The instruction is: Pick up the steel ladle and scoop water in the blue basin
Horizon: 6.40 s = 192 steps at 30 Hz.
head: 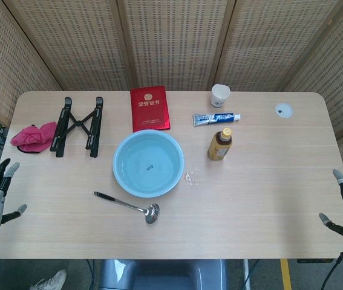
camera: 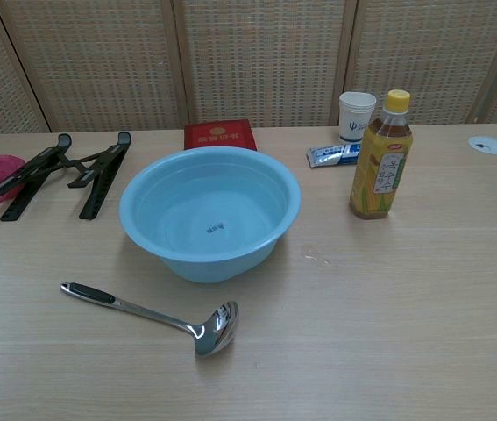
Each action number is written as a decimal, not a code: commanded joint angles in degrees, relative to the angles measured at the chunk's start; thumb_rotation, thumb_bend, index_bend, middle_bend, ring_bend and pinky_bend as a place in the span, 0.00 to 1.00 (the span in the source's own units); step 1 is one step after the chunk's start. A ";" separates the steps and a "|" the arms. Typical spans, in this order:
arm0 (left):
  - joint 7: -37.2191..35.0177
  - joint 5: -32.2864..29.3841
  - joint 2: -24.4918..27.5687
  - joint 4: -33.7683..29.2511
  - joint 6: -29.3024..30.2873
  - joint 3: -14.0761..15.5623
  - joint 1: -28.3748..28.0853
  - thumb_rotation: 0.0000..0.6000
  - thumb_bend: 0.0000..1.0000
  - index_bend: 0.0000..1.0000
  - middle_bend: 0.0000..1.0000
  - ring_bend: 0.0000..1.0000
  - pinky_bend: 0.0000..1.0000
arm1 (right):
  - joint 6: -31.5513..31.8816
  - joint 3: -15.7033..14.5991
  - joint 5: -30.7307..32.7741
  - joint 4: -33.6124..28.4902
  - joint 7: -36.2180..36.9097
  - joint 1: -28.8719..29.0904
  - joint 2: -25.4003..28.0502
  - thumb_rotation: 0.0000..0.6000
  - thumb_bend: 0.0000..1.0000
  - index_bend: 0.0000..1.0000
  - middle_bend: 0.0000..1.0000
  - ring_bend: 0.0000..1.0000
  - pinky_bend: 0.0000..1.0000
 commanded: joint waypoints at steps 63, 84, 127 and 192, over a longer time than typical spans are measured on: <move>7.61 -5.01 -28.42 25.82 -43.32 -3.95 -24.74 1.00 0.37 0.46 0.92 0.93 1.00 | -2.76 0.96 2.61 2.03 6.87 0.84 1.16 1.00 0.00 0.00 0.00 0.00 0.00; 10.68 -8.99 -31.46 27.88 -43.48 -3.99 -25.25 1.00 0.45 0.56 0.92 0.93 1.00 | -3.12 0.87 2.58 2.19 8.15 0.93 1.58 1.00 0.00 0.00 0.00 0.00 0.00; 21.08 -23.43 -12.18 -0.24 -38.76 -16.39 -33.77 1.00 0.55 0.71 0.92 0.93 1.00 | -2.45 1.19 2.98 2.03 9.27 0.62 2.06 1.00 0.00 0.00 0.00 0.00 0.00; 51.32 -61.10 -29.14 24.91 -37.17 -9.33 -58.07 1.00 0.59 0.73 0.92 0.93 1.00 | -5.38 3.34 7.84 5.29 14.88 0.98 2.58 1.00 0.00 0.00 0.00 0.00 0.00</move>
